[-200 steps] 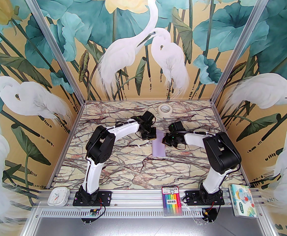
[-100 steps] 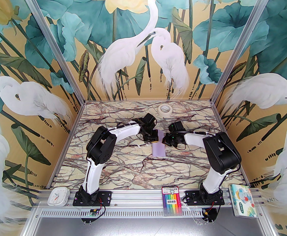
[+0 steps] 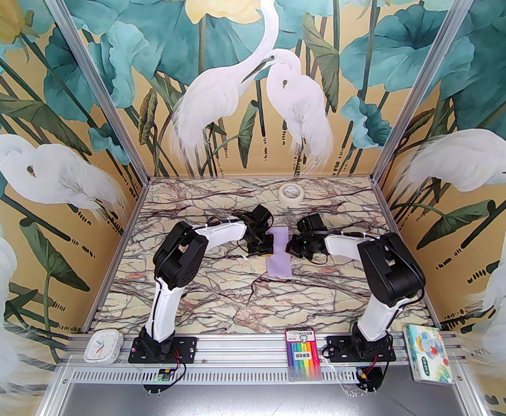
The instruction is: Fold a paper plane with a square sheet of paper (fold left side to right side)
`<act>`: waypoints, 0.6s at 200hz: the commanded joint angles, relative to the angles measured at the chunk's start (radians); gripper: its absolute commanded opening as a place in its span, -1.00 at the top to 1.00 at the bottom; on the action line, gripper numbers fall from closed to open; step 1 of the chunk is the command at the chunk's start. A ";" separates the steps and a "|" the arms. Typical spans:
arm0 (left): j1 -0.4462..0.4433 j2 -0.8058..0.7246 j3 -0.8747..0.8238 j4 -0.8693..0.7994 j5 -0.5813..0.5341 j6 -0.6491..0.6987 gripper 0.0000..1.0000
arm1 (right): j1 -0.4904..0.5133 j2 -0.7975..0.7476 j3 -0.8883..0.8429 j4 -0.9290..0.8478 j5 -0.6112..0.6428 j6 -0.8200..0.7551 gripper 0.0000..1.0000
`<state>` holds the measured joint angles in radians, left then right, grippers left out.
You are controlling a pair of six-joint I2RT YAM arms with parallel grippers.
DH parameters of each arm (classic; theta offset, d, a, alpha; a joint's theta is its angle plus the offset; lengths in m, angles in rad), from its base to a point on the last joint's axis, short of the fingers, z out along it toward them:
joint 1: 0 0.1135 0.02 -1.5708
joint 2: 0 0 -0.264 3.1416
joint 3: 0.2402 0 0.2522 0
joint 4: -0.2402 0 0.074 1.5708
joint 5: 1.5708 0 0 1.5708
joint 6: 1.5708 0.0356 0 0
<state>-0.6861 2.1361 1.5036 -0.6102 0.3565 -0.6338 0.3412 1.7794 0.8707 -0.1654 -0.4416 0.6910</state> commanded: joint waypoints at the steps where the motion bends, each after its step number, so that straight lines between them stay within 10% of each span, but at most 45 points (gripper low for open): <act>1: 0.008 0.040 -0.060 -0.001 -0.046 0.020 1.00 | 0.009 0.025 -0.012 -0.057 0.065 -0.013 1.00; 120: 0.033 -0.057 -0.072 0.065 0.028 0.005 0.98 | 0.008 0.023 -0.012 -0.057 0.066 -0.014 1.00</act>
<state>-0.6609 2.1109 1.4628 -0.5632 0.3729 -0.6342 0.3416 1.7794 0.8707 -0.1654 -0.4412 0.6910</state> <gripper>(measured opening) 0.028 0.039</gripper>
